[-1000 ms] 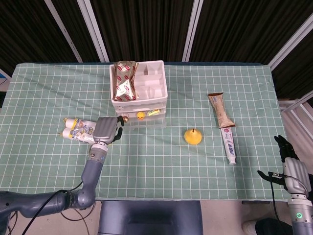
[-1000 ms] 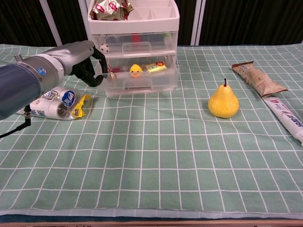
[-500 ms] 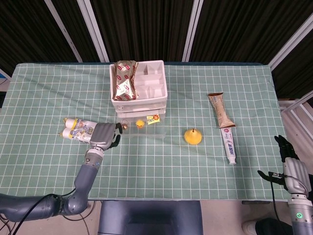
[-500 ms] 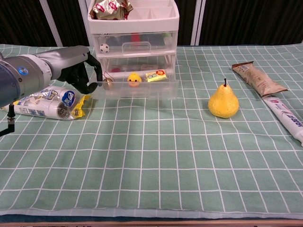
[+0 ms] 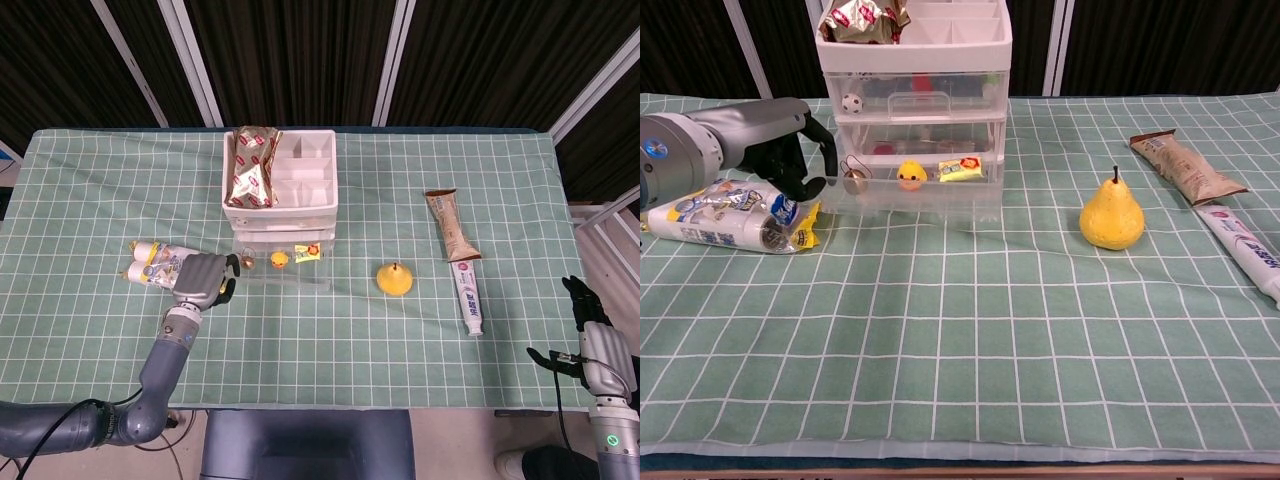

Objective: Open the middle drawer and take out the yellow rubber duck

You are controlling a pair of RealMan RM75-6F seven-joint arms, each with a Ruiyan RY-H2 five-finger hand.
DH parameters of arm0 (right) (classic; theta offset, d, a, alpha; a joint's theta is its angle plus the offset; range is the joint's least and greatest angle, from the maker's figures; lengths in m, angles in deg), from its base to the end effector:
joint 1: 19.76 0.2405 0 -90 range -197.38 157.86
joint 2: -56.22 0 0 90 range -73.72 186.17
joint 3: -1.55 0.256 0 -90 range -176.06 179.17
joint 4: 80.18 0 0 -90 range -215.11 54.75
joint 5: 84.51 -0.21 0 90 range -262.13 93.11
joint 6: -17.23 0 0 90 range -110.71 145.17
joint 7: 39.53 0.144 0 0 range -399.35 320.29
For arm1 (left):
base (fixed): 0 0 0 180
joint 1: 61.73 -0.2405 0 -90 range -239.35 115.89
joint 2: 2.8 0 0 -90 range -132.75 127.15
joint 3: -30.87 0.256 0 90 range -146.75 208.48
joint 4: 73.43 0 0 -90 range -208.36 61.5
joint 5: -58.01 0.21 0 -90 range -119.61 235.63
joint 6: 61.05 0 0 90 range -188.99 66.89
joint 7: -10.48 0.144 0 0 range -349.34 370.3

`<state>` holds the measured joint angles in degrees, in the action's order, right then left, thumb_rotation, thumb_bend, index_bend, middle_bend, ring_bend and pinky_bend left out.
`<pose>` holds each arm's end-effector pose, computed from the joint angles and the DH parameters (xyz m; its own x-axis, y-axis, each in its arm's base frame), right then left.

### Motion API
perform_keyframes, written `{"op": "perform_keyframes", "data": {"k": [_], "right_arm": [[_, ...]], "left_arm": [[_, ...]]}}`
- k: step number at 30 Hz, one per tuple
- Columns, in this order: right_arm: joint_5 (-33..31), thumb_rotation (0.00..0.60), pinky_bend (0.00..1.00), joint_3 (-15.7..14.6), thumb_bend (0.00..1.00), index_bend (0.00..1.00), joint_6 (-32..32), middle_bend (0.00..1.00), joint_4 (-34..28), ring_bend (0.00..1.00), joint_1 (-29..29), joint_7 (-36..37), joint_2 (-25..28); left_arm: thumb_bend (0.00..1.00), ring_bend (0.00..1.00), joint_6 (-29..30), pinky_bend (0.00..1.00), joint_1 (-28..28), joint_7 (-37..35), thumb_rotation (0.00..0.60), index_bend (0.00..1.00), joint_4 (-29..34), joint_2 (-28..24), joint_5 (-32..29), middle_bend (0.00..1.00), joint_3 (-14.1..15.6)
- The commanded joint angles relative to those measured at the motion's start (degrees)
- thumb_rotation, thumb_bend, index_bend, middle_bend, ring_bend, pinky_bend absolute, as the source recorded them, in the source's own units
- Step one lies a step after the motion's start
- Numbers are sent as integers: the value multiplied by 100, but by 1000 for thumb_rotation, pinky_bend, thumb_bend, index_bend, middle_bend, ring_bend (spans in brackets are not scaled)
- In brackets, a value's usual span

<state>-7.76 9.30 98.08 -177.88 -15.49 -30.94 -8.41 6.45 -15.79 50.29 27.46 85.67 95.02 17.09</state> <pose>-0.3107 -0.1925 0.1570 0.1256 0.0188 0.9919 -0.9830 0.1377 0.1218 -0.1165 0.3283 -0.0044 0.3819 0.3180 0.8677 0.9241 -0.1478 -0.3525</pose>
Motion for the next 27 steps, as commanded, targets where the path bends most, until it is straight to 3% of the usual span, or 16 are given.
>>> {"op": "perform_keyframes", "data": {"k": [1, 6, 10, 19, 27], "right_arm": [[-2, 600, 219, -1, 46, 0, -5, 0, -2, 0, 1, 3, 2], [-4, 600, 218, -2, 46, 0, -11, 0, -3, 0, 2, 1, 5], [0, 600, 219, -4, 46, 0, -8, 0, -5, 0, 1, -6, 3], [-3, 600, 219, -4, 46, 0, -13, 0, -2, 0, 3, -7, -1], [-4, 600, 219, -4, 46, 0, -7, 0, -8, 0, 1, -17, -4]], "left_arm": [[433, 1000, 19, 1000, -2, -19, 600, 475, 19, -18, 19, 1000, 4], [214, 1000, 51, 1000, 16, -81, 600, 397, 44, -58, 83, 1000, -10], [137, 1000, 54, 1000, 42, -156, 600, 370, 68, -89, 166, 1000, -47], [184, 1000, -81, 1000, 259, -118, 600, 364, 357, -448, 473, 1000, -229], [217, 1000, -748, 1000, 996, 863, 600, 373, 119, -890, 337, 1000, -151]]}}
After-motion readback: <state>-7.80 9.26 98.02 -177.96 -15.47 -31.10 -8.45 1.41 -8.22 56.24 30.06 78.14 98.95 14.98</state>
